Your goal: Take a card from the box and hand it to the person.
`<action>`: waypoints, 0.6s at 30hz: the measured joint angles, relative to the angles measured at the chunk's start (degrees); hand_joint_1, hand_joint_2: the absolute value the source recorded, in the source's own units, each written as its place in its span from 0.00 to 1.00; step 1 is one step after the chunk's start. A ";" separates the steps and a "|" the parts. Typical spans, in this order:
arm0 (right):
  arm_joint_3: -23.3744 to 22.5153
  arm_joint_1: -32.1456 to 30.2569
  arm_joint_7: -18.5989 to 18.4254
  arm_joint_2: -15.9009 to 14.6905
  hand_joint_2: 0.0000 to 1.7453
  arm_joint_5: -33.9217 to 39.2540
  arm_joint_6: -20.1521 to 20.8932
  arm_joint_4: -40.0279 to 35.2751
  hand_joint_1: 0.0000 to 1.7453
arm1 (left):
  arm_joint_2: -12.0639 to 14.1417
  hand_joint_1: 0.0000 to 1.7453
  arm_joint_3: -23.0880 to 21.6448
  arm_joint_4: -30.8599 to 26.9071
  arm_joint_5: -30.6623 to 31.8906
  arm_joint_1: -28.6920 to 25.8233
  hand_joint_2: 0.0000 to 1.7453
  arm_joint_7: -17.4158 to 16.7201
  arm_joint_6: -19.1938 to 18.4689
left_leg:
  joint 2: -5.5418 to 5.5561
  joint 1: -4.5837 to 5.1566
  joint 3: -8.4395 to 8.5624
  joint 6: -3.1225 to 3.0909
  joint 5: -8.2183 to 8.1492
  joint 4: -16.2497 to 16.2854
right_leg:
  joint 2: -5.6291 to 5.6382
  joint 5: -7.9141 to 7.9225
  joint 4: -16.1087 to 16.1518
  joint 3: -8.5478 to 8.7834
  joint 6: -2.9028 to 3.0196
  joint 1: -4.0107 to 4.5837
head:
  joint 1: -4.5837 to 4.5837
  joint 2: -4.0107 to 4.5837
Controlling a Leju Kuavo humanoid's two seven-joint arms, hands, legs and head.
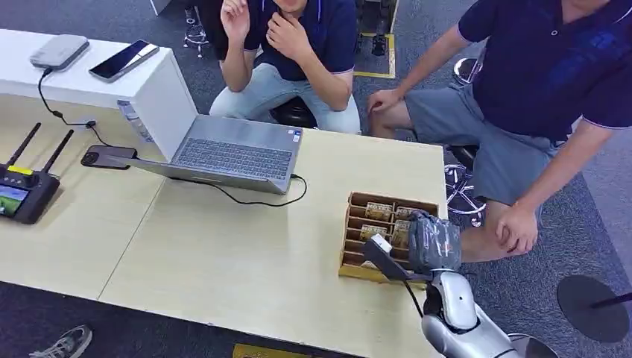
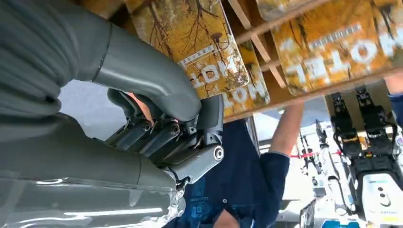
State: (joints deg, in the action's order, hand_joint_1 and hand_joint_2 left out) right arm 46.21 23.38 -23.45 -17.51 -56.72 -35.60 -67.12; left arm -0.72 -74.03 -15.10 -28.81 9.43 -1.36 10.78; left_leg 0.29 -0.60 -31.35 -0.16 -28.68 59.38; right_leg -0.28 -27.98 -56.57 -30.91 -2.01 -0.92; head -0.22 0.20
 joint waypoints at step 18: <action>-7.00 4.45 -4.64 -5.20 1.00 -0.79 -1.55 -19.94 0.89 | 0.02 0.00 -0.02 0.00 0.04 0.15 1.00 -0.07 -0.59 | -0.01 0.02 0.02 0.00 0.00 0.02 | 0.01 0.02 0.00 0.01 -0.03 -0.02 | 0.00 0.00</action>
State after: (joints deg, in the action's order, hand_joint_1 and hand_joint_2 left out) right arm 39.21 27.82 -28.09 -22.71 -57.51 -37.16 -87.06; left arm -0.70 -74.05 -15.10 -28.76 9.58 -1.42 10.19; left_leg 0.28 -0.58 -31.32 -0.16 -28.68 59.39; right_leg -0.27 -27.95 -56.57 -30.91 -2.04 -0.94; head -0.22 0.20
